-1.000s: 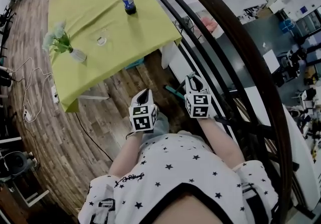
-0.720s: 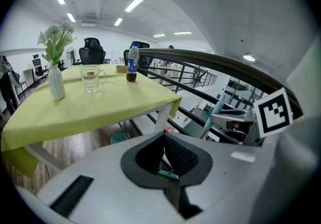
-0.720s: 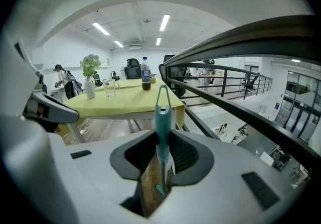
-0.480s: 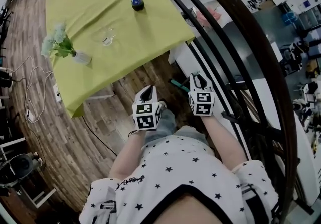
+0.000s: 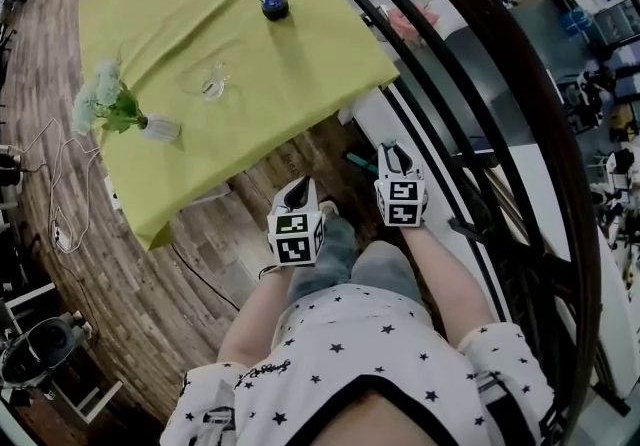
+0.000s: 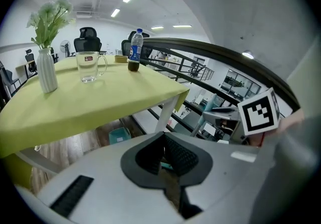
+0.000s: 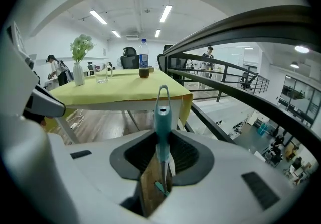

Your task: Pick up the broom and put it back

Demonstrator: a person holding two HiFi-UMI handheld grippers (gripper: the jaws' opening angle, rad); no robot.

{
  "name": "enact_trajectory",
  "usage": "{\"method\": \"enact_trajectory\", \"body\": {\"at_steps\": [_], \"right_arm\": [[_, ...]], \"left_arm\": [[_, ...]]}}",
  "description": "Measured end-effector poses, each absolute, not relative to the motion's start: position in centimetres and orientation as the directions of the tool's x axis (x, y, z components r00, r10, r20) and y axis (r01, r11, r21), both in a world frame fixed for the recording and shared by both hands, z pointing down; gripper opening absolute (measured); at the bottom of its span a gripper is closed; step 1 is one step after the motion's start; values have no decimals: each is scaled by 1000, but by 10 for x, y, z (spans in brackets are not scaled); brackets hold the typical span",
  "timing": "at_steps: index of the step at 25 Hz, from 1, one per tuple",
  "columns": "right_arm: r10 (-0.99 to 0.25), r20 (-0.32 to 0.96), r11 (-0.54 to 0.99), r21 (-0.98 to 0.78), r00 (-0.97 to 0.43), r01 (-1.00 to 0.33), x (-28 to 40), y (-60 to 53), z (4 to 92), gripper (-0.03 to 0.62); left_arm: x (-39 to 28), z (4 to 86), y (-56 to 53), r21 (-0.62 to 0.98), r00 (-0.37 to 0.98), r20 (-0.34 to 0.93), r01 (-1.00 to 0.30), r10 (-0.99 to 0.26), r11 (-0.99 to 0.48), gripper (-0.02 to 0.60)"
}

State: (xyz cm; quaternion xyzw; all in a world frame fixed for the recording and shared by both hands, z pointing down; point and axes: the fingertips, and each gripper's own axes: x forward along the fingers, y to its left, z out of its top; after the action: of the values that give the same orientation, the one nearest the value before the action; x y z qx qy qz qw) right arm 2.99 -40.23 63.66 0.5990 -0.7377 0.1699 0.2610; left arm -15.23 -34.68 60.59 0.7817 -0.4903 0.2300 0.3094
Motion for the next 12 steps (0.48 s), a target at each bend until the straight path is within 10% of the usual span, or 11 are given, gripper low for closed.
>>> {"method": "enact_trajectory", "body": {"at_steps": [12], "right_arm": [[-789,588,269,65,-181,-961,5,-452,654,78]], "left_arm": [[-153,626,-362,268,424,682,-903,-596,-336,11]]}}
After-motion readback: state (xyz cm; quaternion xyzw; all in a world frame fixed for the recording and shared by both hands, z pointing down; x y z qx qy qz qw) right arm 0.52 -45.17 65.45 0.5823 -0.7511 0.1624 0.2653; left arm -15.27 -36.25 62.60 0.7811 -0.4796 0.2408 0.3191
